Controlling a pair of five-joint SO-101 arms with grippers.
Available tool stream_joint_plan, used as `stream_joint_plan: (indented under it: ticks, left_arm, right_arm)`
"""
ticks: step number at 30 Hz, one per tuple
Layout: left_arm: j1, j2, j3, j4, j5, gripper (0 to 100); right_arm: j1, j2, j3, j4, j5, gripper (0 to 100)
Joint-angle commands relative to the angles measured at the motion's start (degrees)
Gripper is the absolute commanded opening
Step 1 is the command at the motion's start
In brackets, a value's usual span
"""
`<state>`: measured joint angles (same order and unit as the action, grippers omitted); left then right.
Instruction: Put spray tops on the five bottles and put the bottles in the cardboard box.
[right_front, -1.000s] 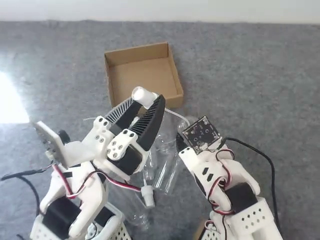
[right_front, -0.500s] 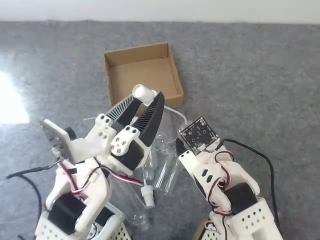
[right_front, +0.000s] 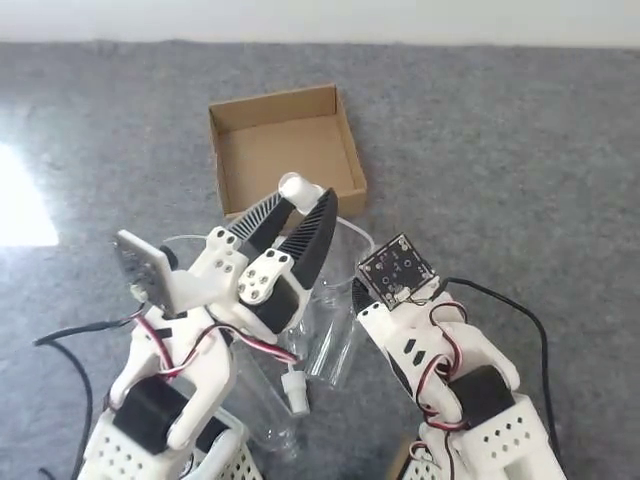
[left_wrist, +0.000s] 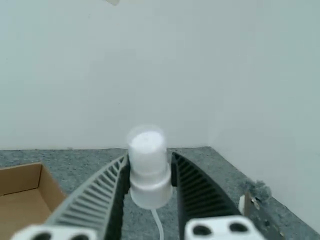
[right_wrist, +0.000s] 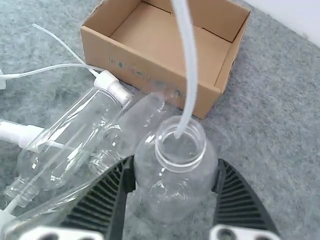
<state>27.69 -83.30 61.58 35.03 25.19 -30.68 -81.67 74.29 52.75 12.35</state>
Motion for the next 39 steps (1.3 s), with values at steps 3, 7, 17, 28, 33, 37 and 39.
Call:
stream_joint_plan:
  ticks: [3,7,17,28,33,37,39]
  left_arm:
    - [1.23,-0.62,0.40,-2.37,-0.44,1]
    - [2.99,-0.79,0.48,-2.20,-2.64,1]
    - [3.34,-0.97,0.48,-0.44,-2.90,1]
    - [4.75,-1.05,0.40,1.58,-7.21,2]
    - [6.33,-0.70,0.75,2.46,-8.44,2]
    - [7.56,-0.62,1.98,2.20,-8.70,2]
    - [8.26,-0.62,2.07,2.29,-9.67,2]
  right_arm:
    - [-2.42,-1.89,-5.98,0.66,-0.62,15.1]
    - [-4.62,-1.89,-7.12,0.75,-0.18,15.0]
    - [-4.97,-1.89,-11.16,3.12,-0.09,11.9]
    - [-4.97,-1.89,-13.19,5.67,3.34,12.1]
    - [-4.97,-1.89,-16.97,8.57,3.43,12.1]
    - [-4.97,-1.89,-18.20,9.71,3.43,12.1]
    - [-4.97,-1.89,-18.20,9.71,3.43,12.1]
